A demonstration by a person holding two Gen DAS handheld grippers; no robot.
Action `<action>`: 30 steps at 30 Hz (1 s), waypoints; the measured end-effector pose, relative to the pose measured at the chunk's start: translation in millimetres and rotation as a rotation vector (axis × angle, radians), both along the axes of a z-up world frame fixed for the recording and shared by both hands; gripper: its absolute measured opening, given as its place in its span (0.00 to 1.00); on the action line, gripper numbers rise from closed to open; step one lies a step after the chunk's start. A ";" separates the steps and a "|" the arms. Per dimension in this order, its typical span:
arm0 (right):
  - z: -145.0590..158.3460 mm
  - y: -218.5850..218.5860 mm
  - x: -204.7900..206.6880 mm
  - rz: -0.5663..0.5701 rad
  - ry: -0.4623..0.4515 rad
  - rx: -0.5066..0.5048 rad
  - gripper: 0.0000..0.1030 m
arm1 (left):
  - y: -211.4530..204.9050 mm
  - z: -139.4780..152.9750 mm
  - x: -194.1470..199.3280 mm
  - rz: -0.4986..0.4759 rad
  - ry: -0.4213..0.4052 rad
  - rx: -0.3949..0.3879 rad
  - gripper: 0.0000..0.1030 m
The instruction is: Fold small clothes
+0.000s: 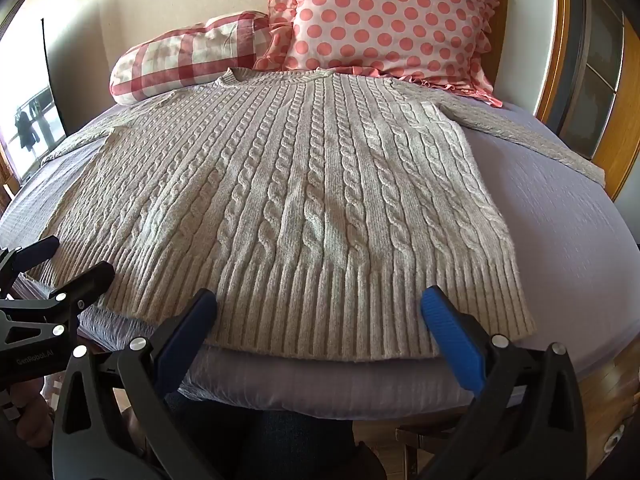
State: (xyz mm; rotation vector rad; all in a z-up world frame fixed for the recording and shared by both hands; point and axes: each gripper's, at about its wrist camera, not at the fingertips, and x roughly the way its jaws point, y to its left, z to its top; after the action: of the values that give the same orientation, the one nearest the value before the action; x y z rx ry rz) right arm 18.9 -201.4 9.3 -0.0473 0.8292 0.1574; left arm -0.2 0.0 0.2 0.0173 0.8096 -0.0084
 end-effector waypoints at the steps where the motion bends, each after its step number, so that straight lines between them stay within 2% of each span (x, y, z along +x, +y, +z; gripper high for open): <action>1: -0.2 0.0 0.0 0.000 0.001 0.001 0.99 | 0.0 0.0 0.0 0.000 0.000 0.000 0.98; 30: 0.1 0.3 0.2 0.000 -0.002 0.001 0.99 | 0.0 0.1 -0.2 0.000 -0.005 0.000 0.98</action>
State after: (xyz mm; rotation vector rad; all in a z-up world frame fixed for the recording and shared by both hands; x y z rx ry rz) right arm 19.0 -201.1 9.5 -0.0467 0.8274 0.1577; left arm -0.3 0.0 0.3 0.0177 0.8047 -0.0081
